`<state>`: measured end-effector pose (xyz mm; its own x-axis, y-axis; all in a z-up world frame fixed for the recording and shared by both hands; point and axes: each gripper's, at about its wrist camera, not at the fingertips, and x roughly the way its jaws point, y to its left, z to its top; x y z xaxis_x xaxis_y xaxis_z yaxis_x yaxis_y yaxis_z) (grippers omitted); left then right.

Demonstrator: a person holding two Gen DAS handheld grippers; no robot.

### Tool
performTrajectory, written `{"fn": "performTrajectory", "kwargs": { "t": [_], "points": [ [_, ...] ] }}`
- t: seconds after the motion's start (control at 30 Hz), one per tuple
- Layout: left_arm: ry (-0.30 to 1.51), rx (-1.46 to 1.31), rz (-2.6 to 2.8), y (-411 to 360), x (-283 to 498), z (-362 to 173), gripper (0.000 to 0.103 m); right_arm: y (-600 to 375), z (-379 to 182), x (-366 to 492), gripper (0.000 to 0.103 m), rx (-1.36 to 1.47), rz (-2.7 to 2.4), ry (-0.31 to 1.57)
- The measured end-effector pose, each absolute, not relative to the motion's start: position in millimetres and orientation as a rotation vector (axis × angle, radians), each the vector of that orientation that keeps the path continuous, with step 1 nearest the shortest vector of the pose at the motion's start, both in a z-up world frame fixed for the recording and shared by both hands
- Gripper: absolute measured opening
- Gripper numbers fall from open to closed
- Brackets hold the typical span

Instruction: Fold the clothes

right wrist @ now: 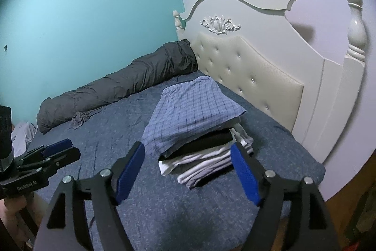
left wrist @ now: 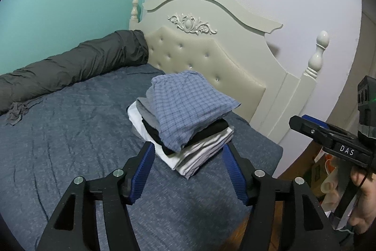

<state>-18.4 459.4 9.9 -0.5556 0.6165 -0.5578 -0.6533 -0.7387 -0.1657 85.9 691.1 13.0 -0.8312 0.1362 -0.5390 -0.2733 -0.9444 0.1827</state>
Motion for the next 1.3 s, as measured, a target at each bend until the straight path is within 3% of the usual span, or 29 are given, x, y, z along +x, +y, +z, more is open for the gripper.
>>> {"fn": "performTrajectory", "kwargs": {
  "t": [0.6,1.3],
  "points": [
    [0.102,-0.703,2.32,415,26,22,0.098,641,23,128,0.095,-0.757,2.767,0.307],
    [0.107,-0.666,2.363,375,72,25,0.103,599,23,176,0.098,-0.7,2.763,0.288]
  ]
}}
